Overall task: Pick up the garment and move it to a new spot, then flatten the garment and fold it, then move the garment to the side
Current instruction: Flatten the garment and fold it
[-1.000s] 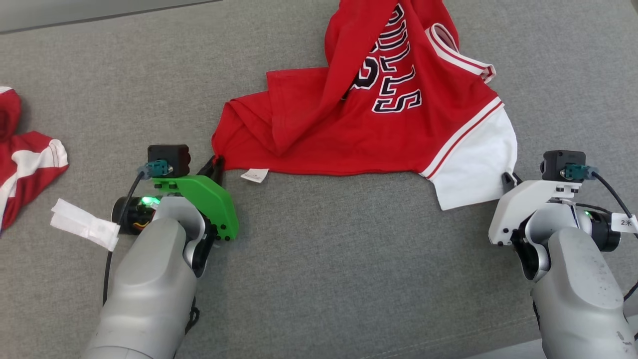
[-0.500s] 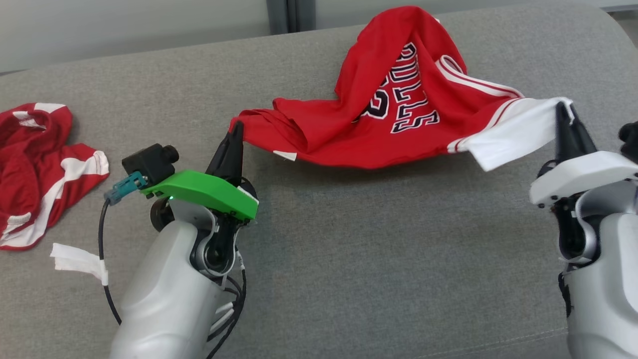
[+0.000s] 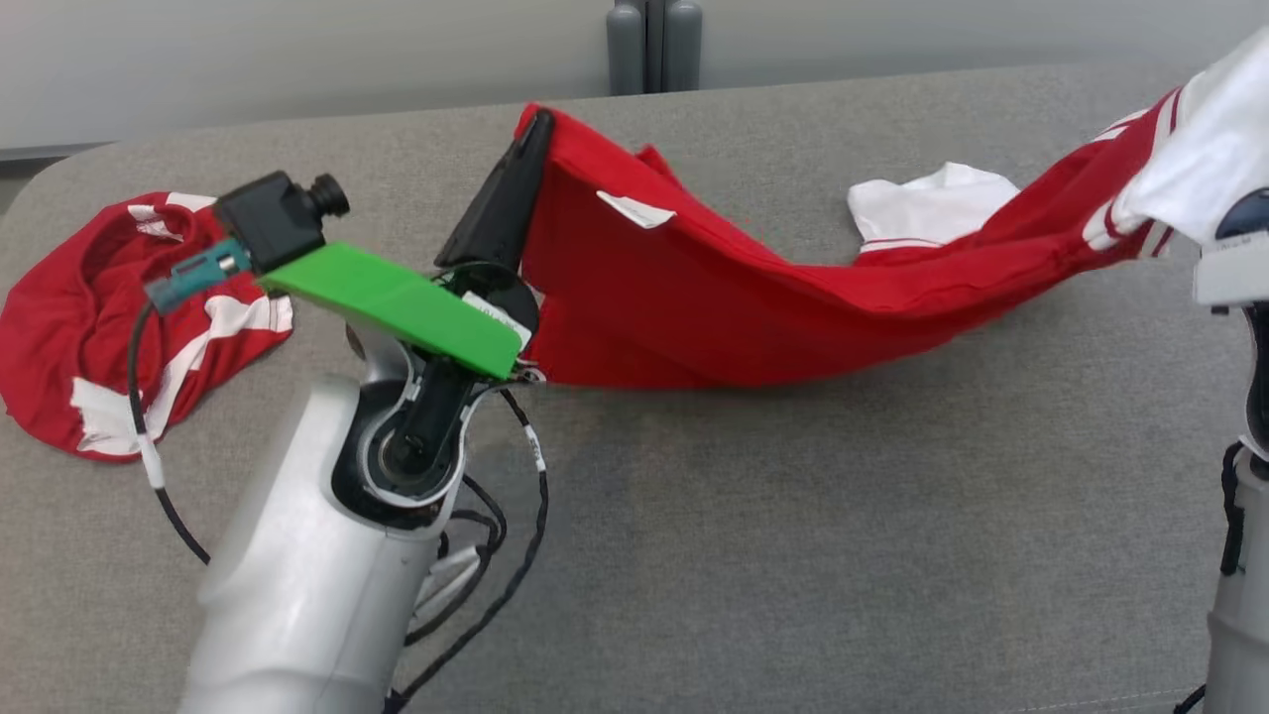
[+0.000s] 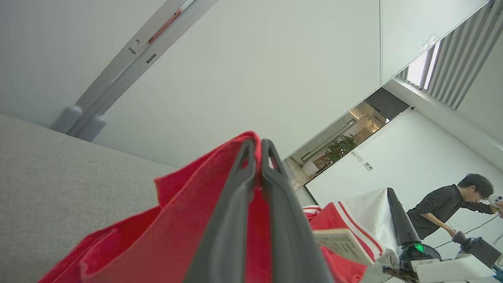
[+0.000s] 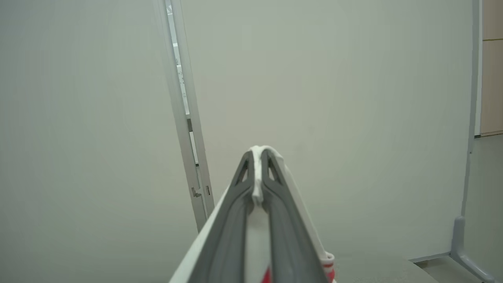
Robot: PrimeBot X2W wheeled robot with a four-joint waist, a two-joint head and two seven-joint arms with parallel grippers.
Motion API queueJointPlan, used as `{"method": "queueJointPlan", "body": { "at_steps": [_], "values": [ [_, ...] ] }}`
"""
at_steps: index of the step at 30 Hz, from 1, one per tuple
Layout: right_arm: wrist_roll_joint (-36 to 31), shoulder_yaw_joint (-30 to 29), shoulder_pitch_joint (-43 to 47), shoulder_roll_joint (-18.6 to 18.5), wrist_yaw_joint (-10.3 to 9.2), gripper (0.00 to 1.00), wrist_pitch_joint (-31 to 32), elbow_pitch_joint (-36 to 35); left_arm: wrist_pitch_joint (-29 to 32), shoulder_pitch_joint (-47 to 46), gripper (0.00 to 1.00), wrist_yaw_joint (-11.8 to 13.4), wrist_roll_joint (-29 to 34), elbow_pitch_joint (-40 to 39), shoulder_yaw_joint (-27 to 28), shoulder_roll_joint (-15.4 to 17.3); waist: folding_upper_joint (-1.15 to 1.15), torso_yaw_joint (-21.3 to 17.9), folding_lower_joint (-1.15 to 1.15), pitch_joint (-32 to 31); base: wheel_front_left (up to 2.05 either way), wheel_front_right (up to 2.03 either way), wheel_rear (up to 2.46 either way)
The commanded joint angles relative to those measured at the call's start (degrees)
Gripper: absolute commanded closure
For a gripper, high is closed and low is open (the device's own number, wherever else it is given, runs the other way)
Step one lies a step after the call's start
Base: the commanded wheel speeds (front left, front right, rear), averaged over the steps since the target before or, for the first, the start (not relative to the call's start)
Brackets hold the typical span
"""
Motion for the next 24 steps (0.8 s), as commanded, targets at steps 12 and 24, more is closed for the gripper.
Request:
{"method": "queueJointPlan", "body": {
  "at_steps": [12, 24],
  "values": [
    [1.7, 9.2, -33.9, -4.7, -0.01, 1.00, -1.6, 31.4, -2.3, -26.3, 1.00, 5.7, 6.6, 15.3, 4.3, 1.8, 0.00, -5.0, 0.00, 22.1, 0.00, 0.00, 0.00],
    [-0.4, 11.5, -62.5, -5.3, 0.00, 1.00, -23.8, 41.6, -18.2, -48.3, 1.00, -1.7, 14.4, 23.2, 8.2, 2.4, 0.00, -5.3, 0.00, 24.6, 0.00, 0.00, 0.00]
  ]
}}
